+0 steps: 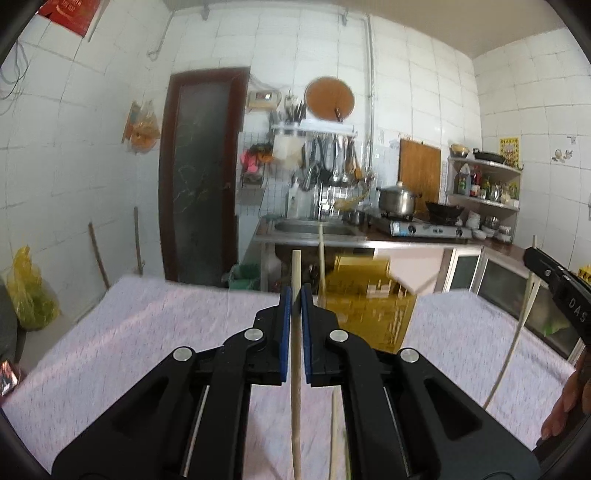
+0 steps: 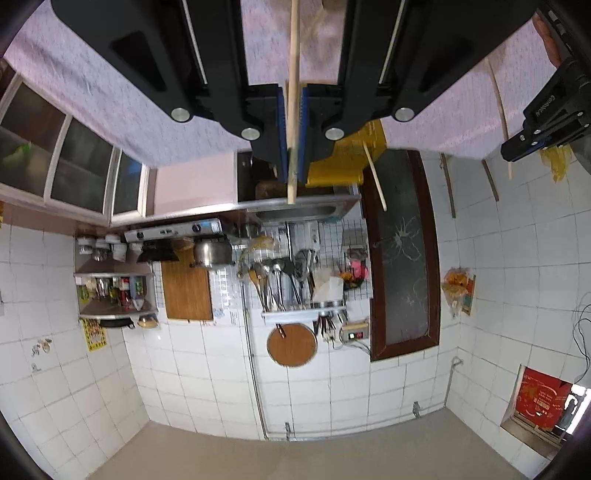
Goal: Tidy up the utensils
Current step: 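Open both tools to drop the chopsticks into the yellow holder, then return both tools to the table and close each on a chopstick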
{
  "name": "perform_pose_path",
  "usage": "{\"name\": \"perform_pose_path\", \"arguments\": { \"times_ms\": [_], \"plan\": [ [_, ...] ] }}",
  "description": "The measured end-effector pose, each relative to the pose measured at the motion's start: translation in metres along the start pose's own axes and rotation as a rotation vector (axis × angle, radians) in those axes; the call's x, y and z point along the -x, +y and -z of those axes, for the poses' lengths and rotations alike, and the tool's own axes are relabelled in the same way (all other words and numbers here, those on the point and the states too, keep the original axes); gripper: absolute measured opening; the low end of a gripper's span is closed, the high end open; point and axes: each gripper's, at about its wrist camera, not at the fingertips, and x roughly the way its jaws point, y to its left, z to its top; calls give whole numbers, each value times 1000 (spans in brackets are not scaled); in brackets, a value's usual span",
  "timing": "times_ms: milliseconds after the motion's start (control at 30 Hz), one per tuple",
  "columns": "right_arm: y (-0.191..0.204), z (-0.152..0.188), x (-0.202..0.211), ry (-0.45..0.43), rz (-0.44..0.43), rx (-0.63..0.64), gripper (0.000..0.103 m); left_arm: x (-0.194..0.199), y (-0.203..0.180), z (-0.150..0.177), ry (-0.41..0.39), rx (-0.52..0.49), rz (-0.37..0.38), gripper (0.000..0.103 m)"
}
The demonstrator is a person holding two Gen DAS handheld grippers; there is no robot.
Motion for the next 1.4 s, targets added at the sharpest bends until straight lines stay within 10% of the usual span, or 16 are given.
{"name": "perform_pose_path", "arguments": {
  "times_ms": [433,933,1000,1100,1267,1400],
  "plan": [
    [29,-87,-129,-165,5,-23,6,-97,-42,-125,-241,33,92,4],
    [18,-5,-226,5,76,32,7,-245,-32,-55,-44,44,56,5],
    [14,-5,-224,34,93,38,8,-242,-24,-54,-5,50,61,13],
    [3,-15,-207,92,114,21,64,-218,-8,-61,11,59,38,57],
    [-12,-30,-161,143,138,5,70,-158,16,-74,11,49,-6,98],
    [-18,-25,-127,195,152,10,76,-115,31,-66,43,32,-51,98]
  ]
}}
